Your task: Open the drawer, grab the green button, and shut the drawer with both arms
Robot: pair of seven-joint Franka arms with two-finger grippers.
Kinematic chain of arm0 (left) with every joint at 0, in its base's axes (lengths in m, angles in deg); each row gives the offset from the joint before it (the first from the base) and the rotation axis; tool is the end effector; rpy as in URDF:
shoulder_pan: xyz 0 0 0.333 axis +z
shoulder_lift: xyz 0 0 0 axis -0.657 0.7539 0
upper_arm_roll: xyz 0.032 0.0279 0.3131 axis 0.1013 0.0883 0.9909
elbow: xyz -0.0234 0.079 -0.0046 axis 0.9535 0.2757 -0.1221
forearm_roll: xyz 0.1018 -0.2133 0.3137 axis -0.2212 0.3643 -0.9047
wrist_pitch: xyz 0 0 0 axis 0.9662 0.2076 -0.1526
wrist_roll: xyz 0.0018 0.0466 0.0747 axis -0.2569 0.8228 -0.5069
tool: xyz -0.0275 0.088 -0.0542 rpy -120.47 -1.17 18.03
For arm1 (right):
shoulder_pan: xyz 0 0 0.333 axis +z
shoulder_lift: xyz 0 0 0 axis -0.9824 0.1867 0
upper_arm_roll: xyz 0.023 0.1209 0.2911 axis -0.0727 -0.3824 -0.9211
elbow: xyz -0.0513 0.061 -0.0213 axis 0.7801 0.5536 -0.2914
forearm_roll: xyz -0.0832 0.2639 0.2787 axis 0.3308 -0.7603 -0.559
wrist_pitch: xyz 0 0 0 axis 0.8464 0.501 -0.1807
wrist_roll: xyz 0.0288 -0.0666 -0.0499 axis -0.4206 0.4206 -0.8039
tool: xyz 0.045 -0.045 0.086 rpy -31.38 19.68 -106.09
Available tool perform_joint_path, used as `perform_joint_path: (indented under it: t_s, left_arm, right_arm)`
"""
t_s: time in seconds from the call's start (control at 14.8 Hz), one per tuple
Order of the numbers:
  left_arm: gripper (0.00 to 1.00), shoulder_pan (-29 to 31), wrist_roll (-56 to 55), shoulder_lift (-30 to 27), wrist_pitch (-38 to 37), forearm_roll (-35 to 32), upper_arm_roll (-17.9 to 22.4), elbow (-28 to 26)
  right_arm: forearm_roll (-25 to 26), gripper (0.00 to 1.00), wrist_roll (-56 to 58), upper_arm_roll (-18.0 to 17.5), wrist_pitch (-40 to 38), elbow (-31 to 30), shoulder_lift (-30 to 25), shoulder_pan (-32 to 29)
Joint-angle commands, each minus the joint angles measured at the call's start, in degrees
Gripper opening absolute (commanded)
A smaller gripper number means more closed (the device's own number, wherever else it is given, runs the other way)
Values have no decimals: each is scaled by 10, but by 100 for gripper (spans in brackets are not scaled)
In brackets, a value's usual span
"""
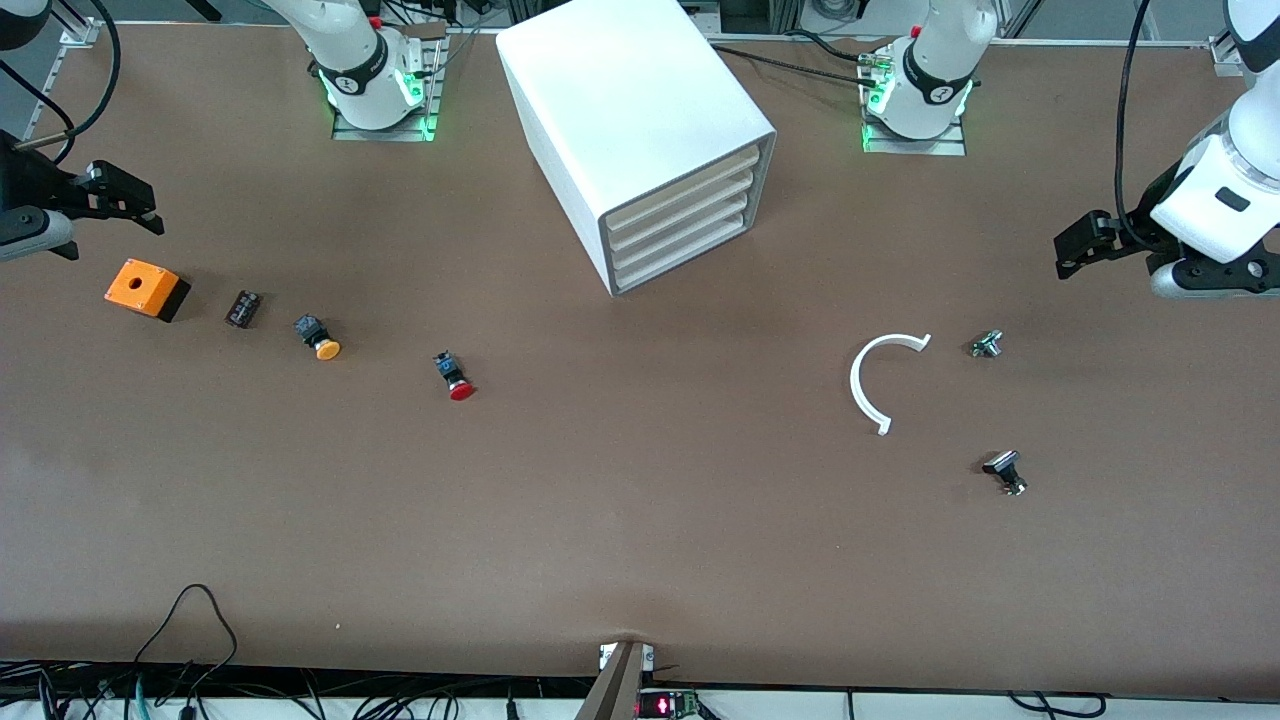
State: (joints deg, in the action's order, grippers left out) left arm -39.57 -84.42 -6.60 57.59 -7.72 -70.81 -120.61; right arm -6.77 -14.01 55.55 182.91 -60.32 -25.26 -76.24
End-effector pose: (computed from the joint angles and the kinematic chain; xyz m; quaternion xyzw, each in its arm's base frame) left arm 0.5625 -0.0333 0.5930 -0.9994 -0.0149 0.0079 0.0293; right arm 0.5410 -0.0420 0.5785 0.9846 0.1723 -0.0284 0.0013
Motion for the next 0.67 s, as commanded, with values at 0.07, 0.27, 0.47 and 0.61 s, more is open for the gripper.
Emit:
perform_joint_path:
  t_s: [0.07, 0.27, 0.47, 0.61]
  left_arm:
    - [100, 3, -4, 10, -10, -4, -2, 17]
    - [100, 3, -4, 12, -9, -4, -2, 19]
    - [100, 2, -3, 16, -6, -2, -2, 19]
    - [100, 3, -2, 19, -6, 1, -2, 19]
  right_arm:
    - [5, 100, 2, -3, -4, -3, -5, -4]
    - [5, 100, 3, -6, -4, -3, 1, 1]
    - [5, 100, 6, -6, -4, -3, 14, 12]
    - [4, 100, 8, -6, -4, -3, 17, 15]
